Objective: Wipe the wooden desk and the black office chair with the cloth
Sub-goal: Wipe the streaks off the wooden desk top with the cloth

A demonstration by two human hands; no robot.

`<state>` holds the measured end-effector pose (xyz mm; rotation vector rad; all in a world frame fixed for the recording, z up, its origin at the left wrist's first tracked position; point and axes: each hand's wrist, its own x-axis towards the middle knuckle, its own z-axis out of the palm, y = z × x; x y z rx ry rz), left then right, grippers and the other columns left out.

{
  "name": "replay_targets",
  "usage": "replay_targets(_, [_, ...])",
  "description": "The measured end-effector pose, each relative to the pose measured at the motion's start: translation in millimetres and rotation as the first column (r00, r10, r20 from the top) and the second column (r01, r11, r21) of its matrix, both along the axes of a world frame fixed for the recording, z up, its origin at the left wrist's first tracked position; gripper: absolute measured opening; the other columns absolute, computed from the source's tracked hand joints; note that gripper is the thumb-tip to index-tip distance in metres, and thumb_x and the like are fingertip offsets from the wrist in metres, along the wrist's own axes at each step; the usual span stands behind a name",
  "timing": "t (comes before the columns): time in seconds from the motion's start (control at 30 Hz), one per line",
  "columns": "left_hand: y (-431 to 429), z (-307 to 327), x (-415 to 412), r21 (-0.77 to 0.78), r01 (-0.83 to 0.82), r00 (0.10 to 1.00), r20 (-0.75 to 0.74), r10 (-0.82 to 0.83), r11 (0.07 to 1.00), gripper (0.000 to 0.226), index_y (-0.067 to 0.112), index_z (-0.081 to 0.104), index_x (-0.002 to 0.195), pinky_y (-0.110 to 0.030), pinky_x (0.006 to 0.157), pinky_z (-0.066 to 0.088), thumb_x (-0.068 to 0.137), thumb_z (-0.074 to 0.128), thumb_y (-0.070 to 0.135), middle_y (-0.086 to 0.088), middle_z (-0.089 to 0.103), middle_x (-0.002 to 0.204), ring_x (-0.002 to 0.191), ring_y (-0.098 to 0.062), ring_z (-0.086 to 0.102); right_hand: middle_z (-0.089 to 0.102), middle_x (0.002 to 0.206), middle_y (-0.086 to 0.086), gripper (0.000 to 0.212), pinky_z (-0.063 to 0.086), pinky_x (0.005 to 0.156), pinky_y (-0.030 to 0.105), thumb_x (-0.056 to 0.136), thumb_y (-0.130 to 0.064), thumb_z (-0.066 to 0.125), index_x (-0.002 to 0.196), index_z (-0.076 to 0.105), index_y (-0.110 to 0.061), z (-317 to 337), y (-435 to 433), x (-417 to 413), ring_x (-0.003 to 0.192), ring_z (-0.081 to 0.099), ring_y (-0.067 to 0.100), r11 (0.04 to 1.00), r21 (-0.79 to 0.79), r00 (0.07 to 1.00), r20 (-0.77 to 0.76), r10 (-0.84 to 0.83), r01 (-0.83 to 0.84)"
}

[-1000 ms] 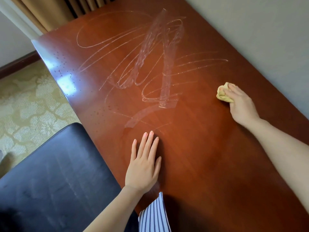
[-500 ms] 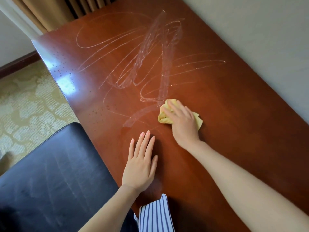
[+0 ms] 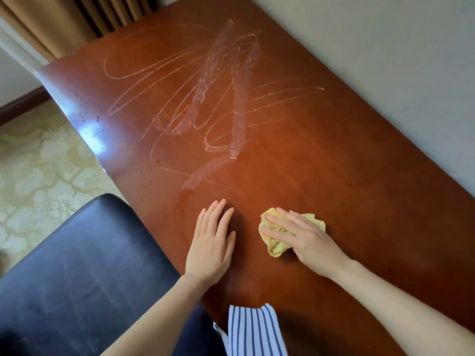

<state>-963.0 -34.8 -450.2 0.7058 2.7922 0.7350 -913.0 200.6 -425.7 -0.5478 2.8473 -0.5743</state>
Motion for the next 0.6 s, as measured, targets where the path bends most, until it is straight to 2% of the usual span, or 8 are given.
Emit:
replay_targets(0.13, [-2.3, 1.6, -0.4, 0.012, 0.049, 0.999, 0.014, -0.049, 0.999, 0.048, 0.005, 0.045, 0.138, -0.046, 0.116, 0.016, 0.097, 0.035, 0.028, -0.015, 0.037, 0.148, 0.140, -0.031, 0.028, 0.048, 0.141, 0.004, 0.065, 0.033, 0.108, 0.048, 0.075, 0.022, 0.058, 0.128, 0.059, -0.016, 7.4, 35.5, -6.6, 0.134, 0.039, 0.031, 0.998, 0.066, 1.000, -0.006, -0.016, 0.016])
replay_targets(0.3, [-9.4, 3.0, -0.7, 0.023, 0.143, 0.990, 0.014, -0.144, 0.989, 0.053, 0.006, 0.037, 0.144, -0.050, 0.115, 0.014, 0.095, 0.046, 0.024, -0.013, 0.027, 0.154, 0.144, -0.032, 0.019, 0.042, 0.146, 0.004, 0.065, 0.033, 0.109, 0.045, 0.079, 0.023, 0.050, 0.133, 0.054, -0.015, 12.3, 61.3, -36.2, 0.139, 0.029, 0.022, 0.962, 0.120, 0.969, 0.008, -0.248, 0.245])
replay_targets(0.37, [-13.6, 4.1, -0.2, 0.016, 0.147, 0.989, 0.014, -0.147, 0.989, 0.057, 0.010, 0.030, 0.148, -0.048, 0.116, 0.007, 0.096, 0.045, 0.029, -0.007, 0.015, 0.156, 0.146, -0.028, 0.011, 0.036, 0.150, -0.001, 0.066, 0.026, 0.109, 0.040, 0.084, 0.019, 0.046, 0.138, 0.049, -0.019, 11.6, 60.8, -52.0, 0.142, 0.023, 0.017, 0.910, 0.135, 0.918, 0.008, -0.396, 0.391])
replay_targets(0.43, [-23.3, 3.8, 1.4, 0.002, 0.106, 0.994, 0.001, -0.106, 0.994, 0.062, 0.011, 0.026, 0.149, -0.048, 0.117, 0.005, 0.095, 0.045, 0.035, -0.004, 0.011, 0.157, 0.147, -0.026, 0.005, 0.031, 0.153, -0.002, 0.063, 0.021, 0.112, 0.038, 0.089, 0.015, 0.042, 0.142, 0.043, -0.019, 6.1, 48.8, -69.0, 0.144, 0.019, 0.019, 0.842, 0.163, 0.854, -0.015, -0.520, 0.515])
replay_targets(0.53, [-40.2, 3.5, 2.9, -0.079, 0.010, 1.000, -0.003, -0.010, 0.997, 0.078, 0.011, 0.019, 0.150, -0.053, 0.116, 0.002, 0.090, 0.044, 0.053, -0.009, 0.011, 0.159, 0.147, -0.025, 0.001, 0.028, 0.154, 0.003, 0.055, 0.021, 0.117, 0.040, 0.094, 0.007, 0.041, 0.144, 0.039, -0.016, -2.9, 21.7, -94.7, 0.144, 0.018, 0.026, 0.701, 0.188, 0.722, -0.071, -0.688, 0.687])
replay_targets(0.6, [-55.3, 3.0, 5.1, -0.164, -0.053, 0.998, 0.017, 0.057, 0.985, 0.094, 0.011, 0.011, 0.152, -0.053, 0.115, -0.006, 0.084, 0.040, 0.069, -0.011, 0.004, 0.160, 0.147, -0.026, -0.005, 0.024, 0.156, 0.002, 0.054, 0.020, 0.117, 0.043, 0.097, 0.000, 0.042, 0.146, 0.033, -0.020, -7.2, -1.2, -109.0, 0.144, 0.015, 0.029, 0.613, 0.211, 0.639, -0.084, -0.765, 0.762])
